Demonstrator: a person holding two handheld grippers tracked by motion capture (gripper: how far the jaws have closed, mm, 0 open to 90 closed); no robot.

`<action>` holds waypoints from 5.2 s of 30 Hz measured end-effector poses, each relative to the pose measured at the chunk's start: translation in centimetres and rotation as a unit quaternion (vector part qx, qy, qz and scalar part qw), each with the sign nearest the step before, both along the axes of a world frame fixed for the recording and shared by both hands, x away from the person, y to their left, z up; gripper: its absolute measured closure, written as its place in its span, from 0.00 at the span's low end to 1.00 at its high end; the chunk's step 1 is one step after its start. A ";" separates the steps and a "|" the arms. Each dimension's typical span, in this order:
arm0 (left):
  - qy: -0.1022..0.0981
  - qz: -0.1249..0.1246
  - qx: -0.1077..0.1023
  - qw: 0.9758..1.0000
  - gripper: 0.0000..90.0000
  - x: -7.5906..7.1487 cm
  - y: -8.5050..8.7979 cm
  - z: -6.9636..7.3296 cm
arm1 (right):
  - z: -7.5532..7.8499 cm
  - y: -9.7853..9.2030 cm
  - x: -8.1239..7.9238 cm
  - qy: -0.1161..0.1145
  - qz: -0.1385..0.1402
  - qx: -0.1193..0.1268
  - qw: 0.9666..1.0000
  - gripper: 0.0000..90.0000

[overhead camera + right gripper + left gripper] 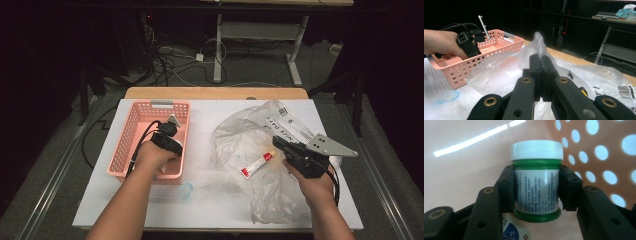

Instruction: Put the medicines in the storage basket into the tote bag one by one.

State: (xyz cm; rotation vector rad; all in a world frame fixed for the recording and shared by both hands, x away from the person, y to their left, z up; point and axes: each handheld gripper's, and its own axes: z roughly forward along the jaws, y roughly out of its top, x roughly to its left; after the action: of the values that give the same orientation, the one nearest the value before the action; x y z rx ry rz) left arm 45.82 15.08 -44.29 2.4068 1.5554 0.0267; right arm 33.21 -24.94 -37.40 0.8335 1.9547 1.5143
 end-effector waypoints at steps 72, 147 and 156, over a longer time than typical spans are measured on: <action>-0.227 -0.022 -0.131 0.965 0.60 -11.3 5.3 3.1 | 0.0 0.3 -0.2 -0.001 0.004 -0.008 1.000 1.00; -0.248 -0.198 -0.231 0.920 0.60 -14.4 -12.1 2.6 | -0.1 0.3 -0.4 -0.003 0.007 -0.009 1.000 1.00; -0.252 -0.199 -0.221 0.921 0.60 -12.4 -15.1 1.9 | -0.3 0.2 -0.3 -0.001 0.008 -0.010 1.000 1.00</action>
State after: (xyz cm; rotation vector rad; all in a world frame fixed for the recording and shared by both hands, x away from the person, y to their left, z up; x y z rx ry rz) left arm 33.45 -0.01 -42.38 2.0809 0.7353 0.1784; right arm 32.91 -24.69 -37.66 0.8087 1.9760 1.5022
